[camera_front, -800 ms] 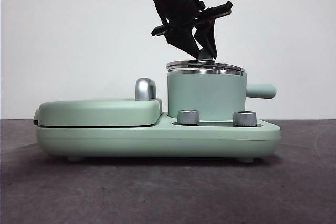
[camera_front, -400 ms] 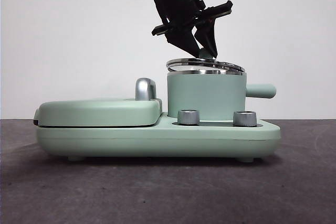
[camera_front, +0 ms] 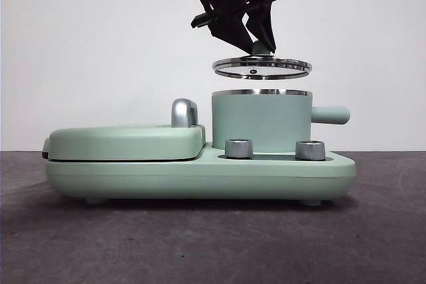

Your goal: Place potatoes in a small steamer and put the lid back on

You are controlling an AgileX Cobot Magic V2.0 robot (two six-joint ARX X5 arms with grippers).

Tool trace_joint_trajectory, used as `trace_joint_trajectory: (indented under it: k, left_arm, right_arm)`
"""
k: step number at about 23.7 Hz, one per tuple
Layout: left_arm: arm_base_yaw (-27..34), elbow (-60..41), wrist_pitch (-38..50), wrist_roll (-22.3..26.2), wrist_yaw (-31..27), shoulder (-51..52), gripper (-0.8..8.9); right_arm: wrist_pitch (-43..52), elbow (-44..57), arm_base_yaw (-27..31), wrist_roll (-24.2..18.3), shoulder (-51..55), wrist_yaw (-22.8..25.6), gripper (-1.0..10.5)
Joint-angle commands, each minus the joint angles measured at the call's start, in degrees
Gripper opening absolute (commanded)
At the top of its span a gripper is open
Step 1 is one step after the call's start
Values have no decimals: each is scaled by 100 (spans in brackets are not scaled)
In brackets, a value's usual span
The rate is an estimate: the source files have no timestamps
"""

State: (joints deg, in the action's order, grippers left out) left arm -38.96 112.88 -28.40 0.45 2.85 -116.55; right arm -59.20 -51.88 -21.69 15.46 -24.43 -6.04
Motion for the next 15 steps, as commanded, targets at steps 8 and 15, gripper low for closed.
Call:
trace_joint_trajectory:
  k: [8,15]
  left_arm:
    - [-50,201,184,-160,-127,-155,17]
    - [-94,201,188,-426,-186,-354,17]
  right_arm:
    - [94,-48,-28,63,-13,11,487]
    - [92,-48,-28,63,-13,11,487]
